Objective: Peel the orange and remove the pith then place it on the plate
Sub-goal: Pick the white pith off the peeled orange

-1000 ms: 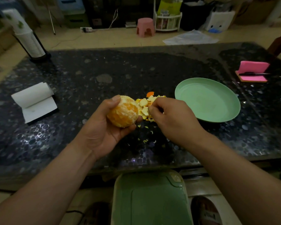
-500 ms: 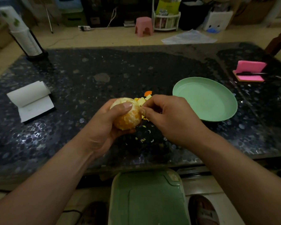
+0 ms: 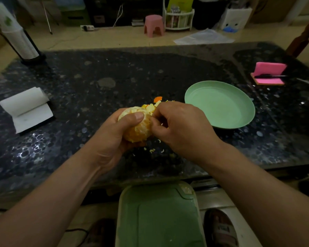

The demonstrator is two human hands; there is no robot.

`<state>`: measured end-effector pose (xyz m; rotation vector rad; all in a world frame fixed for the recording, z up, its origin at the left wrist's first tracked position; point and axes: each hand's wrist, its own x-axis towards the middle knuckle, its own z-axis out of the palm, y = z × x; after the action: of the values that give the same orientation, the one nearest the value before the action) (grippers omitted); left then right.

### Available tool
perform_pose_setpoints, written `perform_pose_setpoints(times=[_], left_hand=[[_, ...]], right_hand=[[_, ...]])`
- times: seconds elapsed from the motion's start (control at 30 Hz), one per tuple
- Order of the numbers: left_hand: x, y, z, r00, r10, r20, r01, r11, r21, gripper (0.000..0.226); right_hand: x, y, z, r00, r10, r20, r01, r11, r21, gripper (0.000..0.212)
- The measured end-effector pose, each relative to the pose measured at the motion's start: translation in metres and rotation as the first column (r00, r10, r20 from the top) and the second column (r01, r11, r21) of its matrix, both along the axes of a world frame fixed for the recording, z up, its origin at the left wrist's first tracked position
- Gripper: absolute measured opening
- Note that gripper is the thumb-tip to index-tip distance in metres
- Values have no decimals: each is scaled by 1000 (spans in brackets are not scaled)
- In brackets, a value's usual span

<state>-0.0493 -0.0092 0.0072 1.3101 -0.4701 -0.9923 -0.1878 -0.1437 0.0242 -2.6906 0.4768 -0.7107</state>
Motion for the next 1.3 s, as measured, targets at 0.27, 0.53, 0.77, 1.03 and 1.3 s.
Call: perform_pose_setpoints(times=[0.27,0.53,0.77,1.03,1.3], left_hand=[[0,1,1,998,-17,-55,16,999,-28,64],[1,3,7,996,-30,-83,28,999,-26,54],[0,4,8,997,-8,-82,8,1000,-3,50],[-2,3,9,996,0,-87,0,1000,2,55],[-3,2,9,996,-11,-89,12,1000,18,52]], right_hand=[[-2,-7,-1,1000,1,29,-2,999,34,14],[-10,-8,7,988,101,119,-122,976,182,7],[-7,-8,5,984,144,108,-145,989,6,6],[-2,-3,7,992,99,74,-90,990,-112,7],[1,-1,5,993,86,86,-73,987,-146,6]])
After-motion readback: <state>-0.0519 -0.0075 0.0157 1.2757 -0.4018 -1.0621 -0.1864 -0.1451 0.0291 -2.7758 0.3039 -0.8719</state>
